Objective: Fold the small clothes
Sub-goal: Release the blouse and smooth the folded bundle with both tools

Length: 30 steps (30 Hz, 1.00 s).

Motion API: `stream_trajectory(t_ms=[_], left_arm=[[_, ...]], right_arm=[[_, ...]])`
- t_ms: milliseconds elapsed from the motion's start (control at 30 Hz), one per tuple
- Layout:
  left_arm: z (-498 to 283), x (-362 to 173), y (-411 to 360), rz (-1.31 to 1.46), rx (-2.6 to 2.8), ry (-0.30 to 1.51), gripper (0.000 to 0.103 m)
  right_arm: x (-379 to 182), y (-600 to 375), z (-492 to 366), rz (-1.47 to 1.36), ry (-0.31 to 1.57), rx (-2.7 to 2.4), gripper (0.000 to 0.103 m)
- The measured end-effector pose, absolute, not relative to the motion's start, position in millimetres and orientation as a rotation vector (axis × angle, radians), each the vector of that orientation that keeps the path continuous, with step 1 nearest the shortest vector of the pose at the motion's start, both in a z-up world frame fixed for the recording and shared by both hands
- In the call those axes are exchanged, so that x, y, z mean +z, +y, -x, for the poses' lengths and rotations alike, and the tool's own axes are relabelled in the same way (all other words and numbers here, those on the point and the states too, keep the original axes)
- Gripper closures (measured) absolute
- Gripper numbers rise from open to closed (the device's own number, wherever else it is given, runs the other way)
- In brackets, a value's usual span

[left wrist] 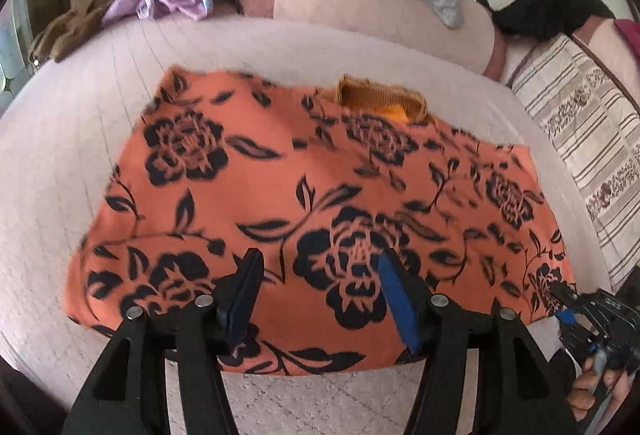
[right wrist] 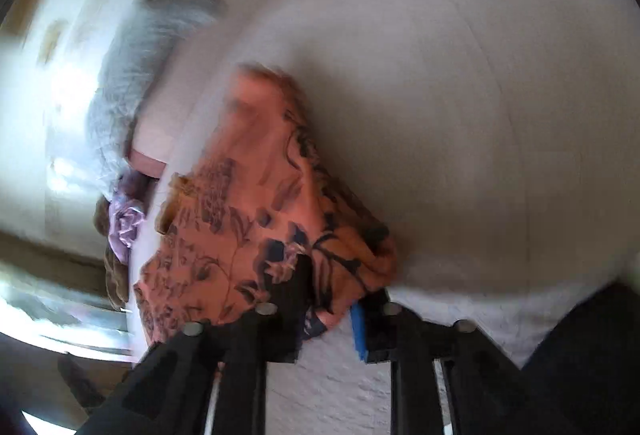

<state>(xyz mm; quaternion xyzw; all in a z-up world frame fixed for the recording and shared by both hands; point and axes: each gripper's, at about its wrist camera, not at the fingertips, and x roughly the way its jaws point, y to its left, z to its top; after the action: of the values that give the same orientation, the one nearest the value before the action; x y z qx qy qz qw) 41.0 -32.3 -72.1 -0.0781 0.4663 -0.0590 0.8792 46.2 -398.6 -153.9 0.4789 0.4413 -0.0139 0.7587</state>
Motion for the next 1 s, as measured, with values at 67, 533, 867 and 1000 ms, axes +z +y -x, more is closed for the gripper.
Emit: stream_trajectory(t_ms=[67,533,867,1000], left_arm=[[-44,-75,-31,0.160,-0.122,0.967,0.041],[-48,-101,-47,0.005,-0.110,1.003,0.041],[-42,-101,-43,0.011,-0.131,0.986,0.040],[-42,-103,-44,0.002,-0.137,0.972,0.039]], right_arm=[[-152,-410,-38,-1.079,0.930,0.010,0.070],[-112,-447,-144,-0.866,0.970,0.234,0.038],[-142,-424,-255,-0.717,1.135,0.272,0.088],[-119,-414,-249,-0.591,1.085,0.178,0.089]])
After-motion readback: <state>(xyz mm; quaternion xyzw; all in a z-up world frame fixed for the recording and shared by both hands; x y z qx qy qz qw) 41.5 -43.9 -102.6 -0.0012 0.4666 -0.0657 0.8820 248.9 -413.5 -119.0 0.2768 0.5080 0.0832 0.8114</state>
